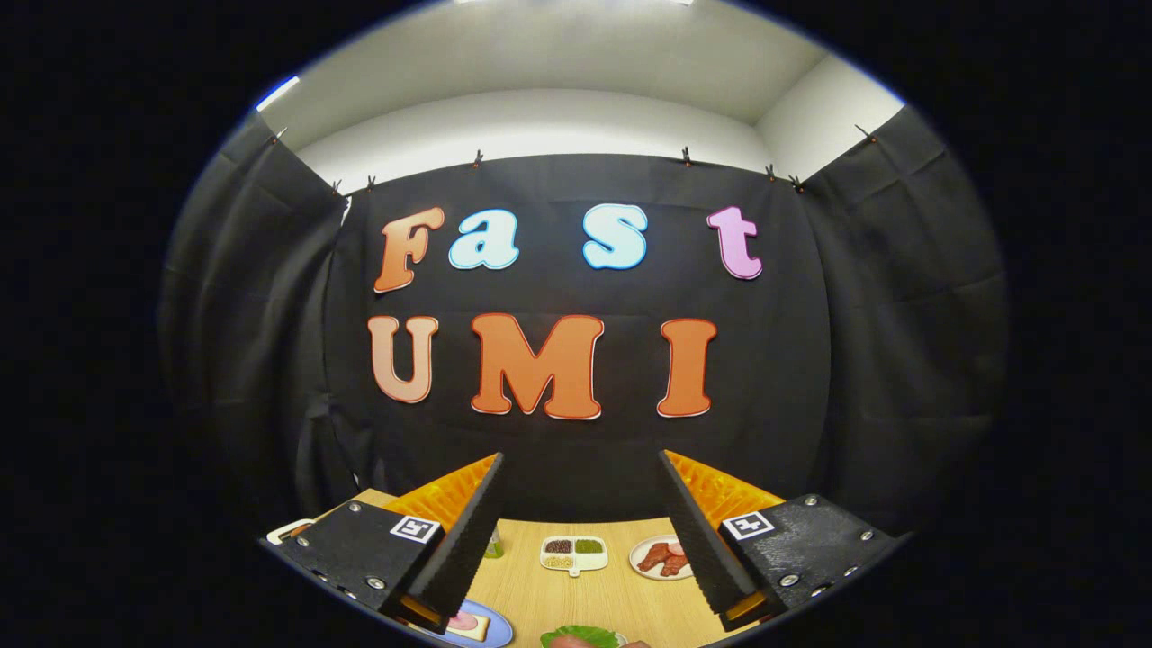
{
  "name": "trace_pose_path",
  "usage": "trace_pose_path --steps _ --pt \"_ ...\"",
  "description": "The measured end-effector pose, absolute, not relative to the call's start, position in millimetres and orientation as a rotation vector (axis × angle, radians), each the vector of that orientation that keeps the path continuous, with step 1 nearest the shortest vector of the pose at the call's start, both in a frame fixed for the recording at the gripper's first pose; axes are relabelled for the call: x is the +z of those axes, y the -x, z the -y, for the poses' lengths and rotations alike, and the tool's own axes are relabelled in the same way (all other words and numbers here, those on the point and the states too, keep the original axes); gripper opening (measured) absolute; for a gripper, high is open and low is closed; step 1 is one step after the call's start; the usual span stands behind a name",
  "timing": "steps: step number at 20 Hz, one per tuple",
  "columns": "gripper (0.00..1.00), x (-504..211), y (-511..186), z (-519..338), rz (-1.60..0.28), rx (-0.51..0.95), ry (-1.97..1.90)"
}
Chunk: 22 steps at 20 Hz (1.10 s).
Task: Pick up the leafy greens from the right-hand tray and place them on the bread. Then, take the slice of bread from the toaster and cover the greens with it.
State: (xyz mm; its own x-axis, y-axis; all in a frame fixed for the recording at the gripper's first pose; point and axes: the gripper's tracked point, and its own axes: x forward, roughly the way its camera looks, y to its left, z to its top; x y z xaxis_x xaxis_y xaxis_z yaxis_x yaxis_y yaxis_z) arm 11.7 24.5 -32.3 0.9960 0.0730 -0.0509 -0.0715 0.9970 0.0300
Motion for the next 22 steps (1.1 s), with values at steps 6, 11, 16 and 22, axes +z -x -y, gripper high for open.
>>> trace_pose_path --steps 6,11,16,22 --pt "0.98 -104 -18 -19 -0.254 0.068 -0.024" --pt "0.99 -175 -17 -16 -0.482 0.082 -0.021" --pt "0.99 -238 -8 -20 -0.691 0.123 -0.028" --pt "0.99 -312 10 -21 -0.917 0.166 0.007"
